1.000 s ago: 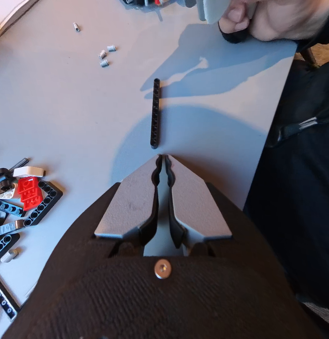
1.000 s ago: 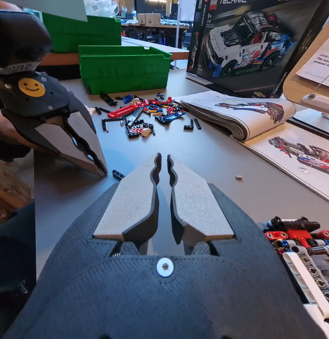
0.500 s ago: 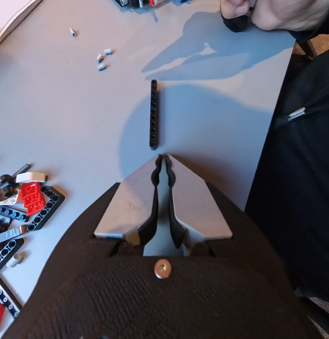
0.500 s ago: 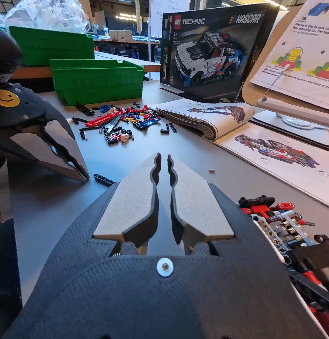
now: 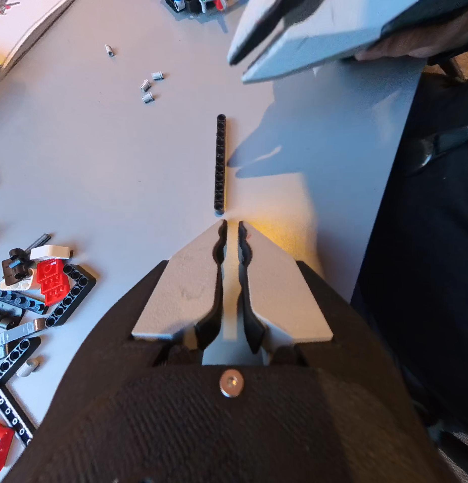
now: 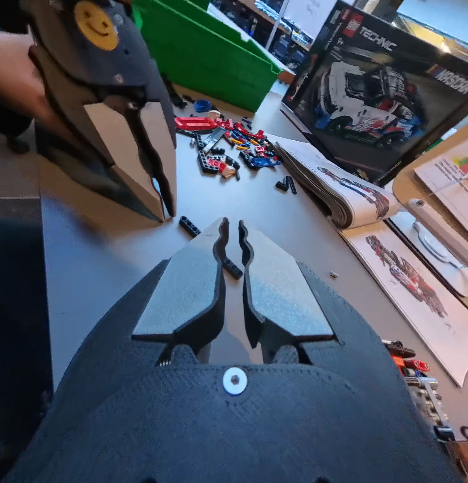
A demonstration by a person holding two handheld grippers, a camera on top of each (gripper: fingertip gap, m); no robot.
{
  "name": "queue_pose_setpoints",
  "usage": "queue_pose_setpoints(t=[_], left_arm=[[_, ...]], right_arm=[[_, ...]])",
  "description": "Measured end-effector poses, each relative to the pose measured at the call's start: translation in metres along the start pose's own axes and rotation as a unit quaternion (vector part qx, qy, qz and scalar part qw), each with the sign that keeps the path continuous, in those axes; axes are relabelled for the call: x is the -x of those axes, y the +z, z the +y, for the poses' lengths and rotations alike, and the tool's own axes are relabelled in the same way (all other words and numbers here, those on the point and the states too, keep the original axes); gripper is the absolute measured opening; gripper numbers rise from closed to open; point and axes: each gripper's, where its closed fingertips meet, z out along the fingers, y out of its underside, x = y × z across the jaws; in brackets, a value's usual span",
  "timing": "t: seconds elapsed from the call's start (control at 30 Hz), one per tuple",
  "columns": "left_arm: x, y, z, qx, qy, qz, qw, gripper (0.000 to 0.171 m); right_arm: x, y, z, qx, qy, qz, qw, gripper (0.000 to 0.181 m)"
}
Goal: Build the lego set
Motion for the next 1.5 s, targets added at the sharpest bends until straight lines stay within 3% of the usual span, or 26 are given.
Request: queue_pose_setpoints(t=[0.3,1.5], left_arm=[[0.001,0.000,0.000,-0.001,0.011,-0.013,1.000,0.006],[0.001,0.000,0.000,0.000,-0.001,0.002,1.000,0.003]], right_arm=[[-0.012,-0.002,-0.001,-0.014,0.069,-0.012,0.997,0.005],[-0.019,0.000,0.003,-0.012,0.126,-0.036,0.991,0.004]])
